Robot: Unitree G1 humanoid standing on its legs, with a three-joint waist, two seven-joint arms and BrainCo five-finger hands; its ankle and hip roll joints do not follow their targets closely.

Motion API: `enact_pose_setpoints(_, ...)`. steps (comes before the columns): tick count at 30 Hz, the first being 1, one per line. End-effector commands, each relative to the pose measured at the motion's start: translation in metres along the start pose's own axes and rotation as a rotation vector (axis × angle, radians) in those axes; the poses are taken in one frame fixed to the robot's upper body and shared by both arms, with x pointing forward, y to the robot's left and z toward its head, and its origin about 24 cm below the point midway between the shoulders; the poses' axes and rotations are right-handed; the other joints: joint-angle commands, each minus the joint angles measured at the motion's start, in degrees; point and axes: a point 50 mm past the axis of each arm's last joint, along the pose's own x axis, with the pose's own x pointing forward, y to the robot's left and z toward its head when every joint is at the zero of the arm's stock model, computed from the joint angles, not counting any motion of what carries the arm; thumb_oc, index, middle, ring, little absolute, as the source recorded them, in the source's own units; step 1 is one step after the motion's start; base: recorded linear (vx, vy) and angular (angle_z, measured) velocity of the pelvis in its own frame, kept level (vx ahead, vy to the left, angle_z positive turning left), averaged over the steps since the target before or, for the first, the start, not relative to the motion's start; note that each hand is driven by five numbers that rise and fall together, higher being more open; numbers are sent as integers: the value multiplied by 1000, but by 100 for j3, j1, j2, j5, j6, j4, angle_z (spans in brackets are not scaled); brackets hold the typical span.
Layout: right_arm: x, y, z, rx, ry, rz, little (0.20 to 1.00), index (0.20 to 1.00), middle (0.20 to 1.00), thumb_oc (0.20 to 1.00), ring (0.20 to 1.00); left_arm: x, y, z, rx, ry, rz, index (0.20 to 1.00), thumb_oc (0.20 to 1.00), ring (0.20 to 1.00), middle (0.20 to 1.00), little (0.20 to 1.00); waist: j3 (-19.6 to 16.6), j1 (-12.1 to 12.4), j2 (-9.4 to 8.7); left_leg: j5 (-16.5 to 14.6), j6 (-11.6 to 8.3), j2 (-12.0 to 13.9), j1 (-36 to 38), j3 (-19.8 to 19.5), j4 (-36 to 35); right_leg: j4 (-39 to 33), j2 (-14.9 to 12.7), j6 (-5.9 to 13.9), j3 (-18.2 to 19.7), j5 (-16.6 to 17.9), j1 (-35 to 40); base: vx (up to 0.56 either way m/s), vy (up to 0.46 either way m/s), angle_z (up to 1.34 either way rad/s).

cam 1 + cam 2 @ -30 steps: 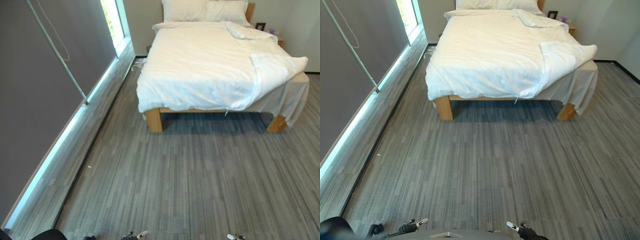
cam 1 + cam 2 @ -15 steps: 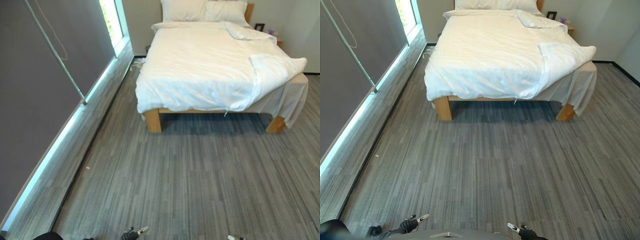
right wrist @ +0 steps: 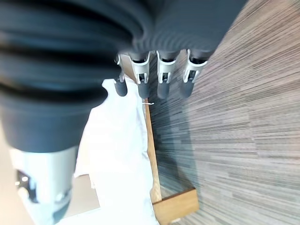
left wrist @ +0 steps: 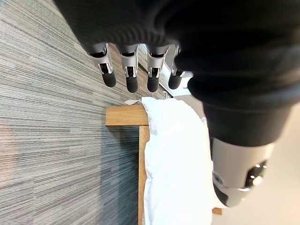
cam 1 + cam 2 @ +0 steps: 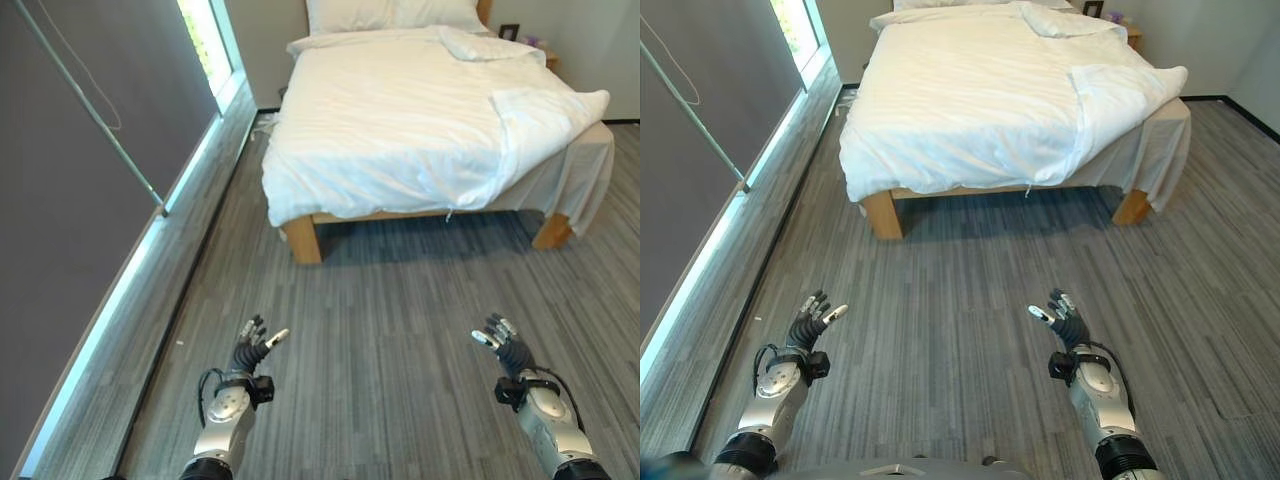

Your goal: Making the bed.

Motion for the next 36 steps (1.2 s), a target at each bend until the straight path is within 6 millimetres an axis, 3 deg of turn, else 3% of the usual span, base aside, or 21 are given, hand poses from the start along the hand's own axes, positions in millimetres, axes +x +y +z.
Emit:
enact_pose_setpoints(1, 2, 16, 11, 8, -94, 28, 1000, 1000, 1000, 1000, 1000, 10, 8, 20, -69, -86, 44, 1000, 1000, 1000, 1000, 1000, 31, 41, -457, 173, -341, -6, 57, -224, -262, -292, -724, 754, 108, 735, 69, -17, 29, -8)
enact_pose_setpoints(3, 1, 22, 17, -21, -126, 48, 1000, 1000, 1000, 1000, 1000, 8, 7, 20, -57, -89, 38, 1000, 1000, 1000, 1000, 1000, 82, 27, -450, 155, -327, 13, 57, -71, -262, -210, -748, 803, 122, 816, -63, -101, 34, -16)
enact_pose_setpoints(8, -4, 35, 38, -38, -231, 98, 1000, 1000, 1000, 1000, 1000, 10, 9, 41, -66, -173, 35, 1000, 1000, 1000, 1000, 1000, 389, -134, -382, 285, -309, 213, -213, 374, -262, 756, -729, 957, 659, 917, -1003, -155, -4, -78)
enact_pose_setpoints(9, -7, 37, 40, -54, -244, 103, 1000, 1000, 1000, 1000, 1000, 10, 8, 49, -65, -202, 29, 1000, 1000, 1000, 1000, 1000, 371, -32, -313, 301, -356, 352, -241, 581, -262, 946, -1117, 939, 69, 892, -983, -135, -142, -104)
enact_pose_setpoints(10, -9, 34, 37, -52, -237, 95, 1000, 1000, 1000, 1000, 1000, 11, 5, 55, -74, -227, 21, 1000, 1000, 1000, 1000, 1000, 375, -57, -303, 351, -354, 403, -260, 635, -262, 1150, -1188, 902, -22, 839, -915, -55, -187, -124)
enact_pose_setpoints(12, -12, 30, 36, -60, -233, 91, 1000, 1000, 1000, 1000, 1000, 12, 3, 57, -78, -233, 10, 1000, 1000, 1000, 1000, 1000, 355, -84, -347, 334, -353, 369, -256, 612, -262, 998, -1105, 880, 53, 727, -747, -23, -147, -69)
enact_pose_setpoints(14, -15, 20, 28, -88, -198, 62, 1000, 1000, 1000, 1000, 1000, 11, -11, 72, -106, -298, -48, 1000, 1000, 1000, 1000, 1000, 192, -66, -460, 461, -469, 430, -285, 802, -262, 154, -954, 840, -192, 594, -302, 10, -276, 10)
enact_pose_setpoints(20, -17, 6, 35, -101, -217, 42, 1000, 1000, 1000, 1000, 1000, 14, -30, 79, -180, -313, -115, 1000, 1000, 1000, 1000, 1000, 272, -198, -563, 833, -839, 934, -295, 893, 63, -290, -510, 603, -301, 531, 32, 7, -264, -23)
enact_pose_setpoints(21, -12, -2, 38, -124, -209, 24, 1000, 1000, 1000, 1000, 1000, 12, -41, 81, -187, -320, -160, 1000, 1000, 1000, 1000, 1000, 404, -91, -598, 878, -848, 839, -494, 398, 546, -332, -431, 513, -206, 467, 122, -37, -177, 4)
enact_pose_setpoints(22, -12, -2, 38, -123, -210, 24, 1000, 1000, 1000, 1000, 1000, 12, -41, 81, -187, -321, -160, 1000, 1000, 1000, 1000, 1000, 394, -100, -601, 890, -844, 834, -520, 390, 549, -332, -436, 513, -214, 476, 104, -48, -272, -32)
enact_pose_setpoints(23, -8, -1, 43, -70, -224, 15, 1000, 1000, 1000, 1000, 1000, 11, -47, 80, -211, -314, -176, 1000, 1000, 1000, 1000, 1000, 435, -5, -638, 682, -750, 403, -746, -184, 535, -332, -449, 494, -123, 502, 99, -1, -112, -53)
enact_pose_setpoints(26, -12, -6, 39, -44, -222, -3, 1000, 1000, 1000, 1000, 1000, 6, -39, 74, -142, -312, -173, 1000, 1000, 1000, 1000, 1000, 291, -52, -596, 558, -573, 253, -651, 201, 319, -326, -458, 482, -209, 461, 159, 66, -27, -11)
enact_pose_setpoints(29, -12, 0, 38, -22, -225, 4, 1000, 1000, 1000, 1000, 1000, 4, -32, 74, -142, -314, -149, 1000, 1000, 1000, 1000, 1000, 206, -60, -507, 571, -534, 210, -429, 145, 28, -313, -437, 466, -216, 408, 175, 83, 73, 18)
enact_pose_setpoints(31, -9, 15, 32, 28, -203, 46, 1000, 1000, 1000, 1000, 1000, 3, -22, 72, -110, -311, -108, 1000, 1000, 1000, 1000, 1000, 153, -25, -434, 516, -452, 128, -234, 67, -262, -278, -467, 508, -162, 391, 200, 123, 141, 8)
enact_pose_setpoints(36, -4, 34, 36, 32, -207, 130, 1000, 1000, 1000, 1000, 1000, -1, -5, 66, -118, -303, -40, 1000, 1000, 1000, 1000, 1000, 152, 104, -451, 417, -379, 63, -186, 75, -262, -283, -544, 557, -126, 369, 235, 81, 79, 0)
